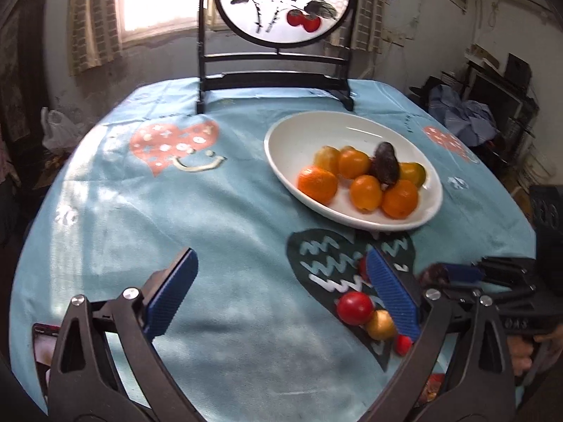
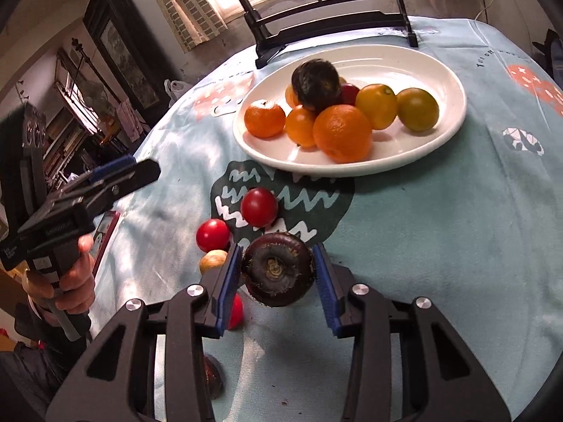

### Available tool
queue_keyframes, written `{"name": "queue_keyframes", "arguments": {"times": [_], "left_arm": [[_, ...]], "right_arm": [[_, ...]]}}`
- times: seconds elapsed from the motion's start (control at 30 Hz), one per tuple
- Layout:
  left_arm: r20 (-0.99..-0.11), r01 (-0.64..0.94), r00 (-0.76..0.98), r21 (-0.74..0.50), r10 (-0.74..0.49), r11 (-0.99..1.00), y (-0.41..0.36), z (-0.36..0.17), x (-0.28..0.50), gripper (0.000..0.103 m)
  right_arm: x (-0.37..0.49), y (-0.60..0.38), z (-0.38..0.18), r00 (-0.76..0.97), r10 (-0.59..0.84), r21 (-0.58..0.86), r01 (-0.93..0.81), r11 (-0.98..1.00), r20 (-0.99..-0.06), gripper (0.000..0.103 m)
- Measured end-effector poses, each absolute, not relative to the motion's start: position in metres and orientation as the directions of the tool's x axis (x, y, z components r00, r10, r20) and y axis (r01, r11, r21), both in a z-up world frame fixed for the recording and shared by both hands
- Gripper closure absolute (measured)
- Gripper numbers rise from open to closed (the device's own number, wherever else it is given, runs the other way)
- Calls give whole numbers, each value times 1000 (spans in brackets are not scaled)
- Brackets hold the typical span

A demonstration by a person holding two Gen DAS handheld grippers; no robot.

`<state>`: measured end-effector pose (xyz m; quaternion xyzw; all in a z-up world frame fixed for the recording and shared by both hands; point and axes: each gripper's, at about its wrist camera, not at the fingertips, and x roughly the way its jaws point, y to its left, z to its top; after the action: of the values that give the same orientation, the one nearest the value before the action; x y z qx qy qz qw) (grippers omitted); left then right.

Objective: Organize fruits
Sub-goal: 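Grasp another dark brown fruit with the right gripper while the left gripper grasps a red tomato, then lower both held fruits into the white plate and open both grippers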

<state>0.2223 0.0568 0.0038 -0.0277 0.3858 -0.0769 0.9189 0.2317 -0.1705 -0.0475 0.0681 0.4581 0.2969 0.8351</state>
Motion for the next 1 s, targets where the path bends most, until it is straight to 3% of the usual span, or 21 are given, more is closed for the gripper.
{"name": "queue_keyframes", "arguments": {"times": [0.03, 0.2, 0.33, 0.6, 0.83, 1.0], "left_arm": [[-715, 155, 665, -152, -217, 976, 56, 1, 222, 17], [-756, 249, 485, -362, -439, 898, 46, -24, 229, 60], [-746, 266, 418, -445, -518, 855, 39, -34, 230, 64], [-736, 242, 428, -466, -524, 851, 40, -39, 234, 71], [-768, 193, 470, -392, -435, 900, 43, -38, 234, 71], [-768, 236, 466, -370, -439, 898, 35, -36, 233, 71]], "right_arm": [[232, -172, -47, 407, 557, 390, -426, 817, -724, 61], [232, -171, -49, 407, 544, 374, -426, 824, -734, 61], [231, -171, -48, 411, 543, 370, -429, 824, -732, 61], [231, -171, -47, 415, 540, 364, -432, 825, -732, 61], [231, -171, -47, 416, 539, 364, -430, 826, -732, 61], [231, -170, -46, 414, 540, 362, -434, 825, -733, 61]]}}
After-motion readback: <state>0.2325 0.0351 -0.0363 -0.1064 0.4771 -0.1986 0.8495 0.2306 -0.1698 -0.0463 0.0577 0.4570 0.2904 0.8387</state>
